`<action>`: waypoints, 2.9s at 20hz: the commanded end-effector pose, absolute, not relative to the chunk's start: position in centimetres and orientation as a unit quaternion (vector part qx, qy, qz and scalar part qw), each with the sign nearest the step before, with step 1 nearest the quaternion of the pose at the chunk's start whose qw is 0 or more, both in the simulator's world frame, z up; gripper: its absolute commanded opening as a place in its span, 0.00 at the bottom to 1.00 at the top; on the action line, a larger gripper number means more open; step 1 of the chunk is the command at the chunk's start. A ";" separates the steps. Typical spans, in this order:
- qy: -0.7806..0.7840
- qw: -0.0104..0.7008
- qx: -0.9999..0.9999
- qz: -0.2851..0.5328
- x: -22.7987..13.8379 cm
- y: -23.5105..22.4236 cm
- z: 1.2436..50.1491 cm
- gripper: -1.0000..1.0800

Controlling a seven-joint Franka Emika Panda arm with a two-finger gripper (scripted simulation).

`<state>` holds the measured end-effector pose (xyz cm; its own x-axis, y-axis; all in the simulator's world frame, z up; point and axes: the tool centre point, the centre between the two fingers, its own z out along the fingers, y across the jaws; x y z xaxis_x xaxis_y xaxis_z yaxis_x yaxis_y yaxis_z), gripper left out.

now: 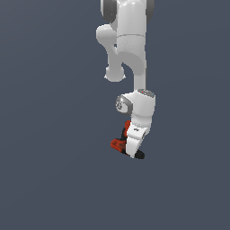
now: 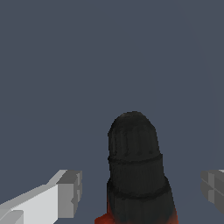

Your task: Pick up the object and move it to a goal position.

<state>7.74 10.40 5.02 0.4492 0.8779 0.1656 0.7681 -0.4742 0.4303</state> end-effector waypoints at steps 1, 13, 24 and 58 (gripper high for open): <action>0.492 0.148 0.838 0.185 8.0 10.4 4.4 1.00; 0.493 0.148 0.837 0.186 8.8 10.3 2.8 0.00; 0.493 0.150 0.836 0.190 9.1 10.3 3.4 0.00; 0.496 0.149 0.835 0.187 1.9 13.6 28.9 0.00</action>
<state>2.25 13.29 26.69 0.4412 0.8831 0.1598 0.7745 -0.4647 0.4292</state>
